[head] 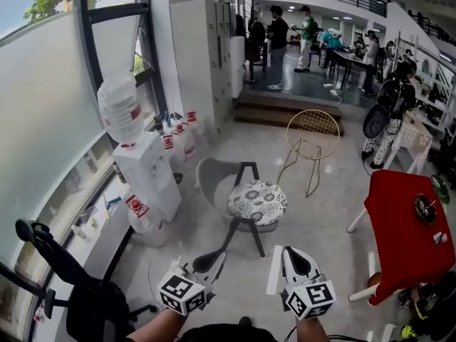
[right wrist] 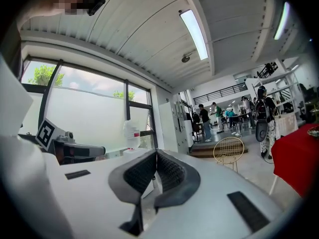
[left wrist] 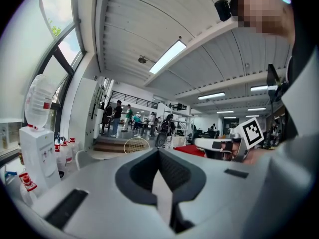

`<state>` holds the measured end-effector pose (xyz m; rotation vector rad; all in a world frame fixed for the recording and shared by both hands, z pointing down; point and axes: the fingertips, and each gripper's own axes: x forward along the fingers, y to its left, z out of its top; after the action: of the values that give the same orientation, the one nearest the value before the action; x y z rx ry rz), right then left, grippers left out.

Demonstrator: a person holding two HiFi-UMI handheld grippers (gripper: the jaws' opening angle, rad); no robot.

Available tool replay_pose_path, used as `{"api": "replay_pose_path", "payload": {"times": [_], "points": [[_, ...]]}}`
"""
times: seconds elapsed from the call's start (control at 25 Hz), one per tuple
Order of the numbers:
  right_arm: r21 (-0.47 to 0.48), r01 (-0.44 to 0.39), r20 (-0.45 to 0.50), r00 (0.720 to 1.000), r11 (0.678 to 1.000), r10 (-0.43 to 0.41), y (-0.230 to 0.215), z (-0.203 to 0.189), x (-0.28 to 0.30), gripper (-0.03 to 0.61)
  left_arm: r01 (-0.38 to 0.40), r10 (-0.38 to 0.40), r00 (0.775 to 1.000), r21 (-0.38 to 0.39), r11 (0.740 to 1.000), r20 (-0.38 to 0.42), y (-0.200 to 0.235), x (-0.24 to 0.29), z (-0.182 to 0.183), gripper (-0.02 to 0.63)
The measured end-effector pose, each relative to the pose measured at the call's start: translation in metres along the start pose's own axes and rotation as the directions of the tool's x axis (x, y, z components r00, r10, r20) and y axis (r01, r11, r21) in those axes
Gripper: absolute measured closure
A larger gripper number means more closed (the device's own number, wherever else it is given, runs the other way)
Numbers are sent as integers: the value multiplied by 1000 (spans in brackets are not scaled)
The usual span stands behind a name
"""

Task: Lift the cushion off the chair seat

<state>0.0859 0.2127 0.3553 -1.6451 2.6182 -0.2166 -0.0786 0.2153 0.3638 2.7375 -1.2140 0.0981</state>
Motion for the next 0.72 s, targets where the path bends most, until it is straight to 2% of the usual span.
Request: {"api": "replay_pose_path", "payload": {"times": [0.36, 0.72], "points": [[43, -5, 0, 1000, 999, 5, -41, -5, 6, 568, -21, 21, 999, 8, 1000, -50, -7, 30, -3, 606], [56, 52, 14, 998, 997, -53, -72, -2, 18, 568, 52, -52, 999, 44, 998, -13, -11, 59, 8, 606]]}}
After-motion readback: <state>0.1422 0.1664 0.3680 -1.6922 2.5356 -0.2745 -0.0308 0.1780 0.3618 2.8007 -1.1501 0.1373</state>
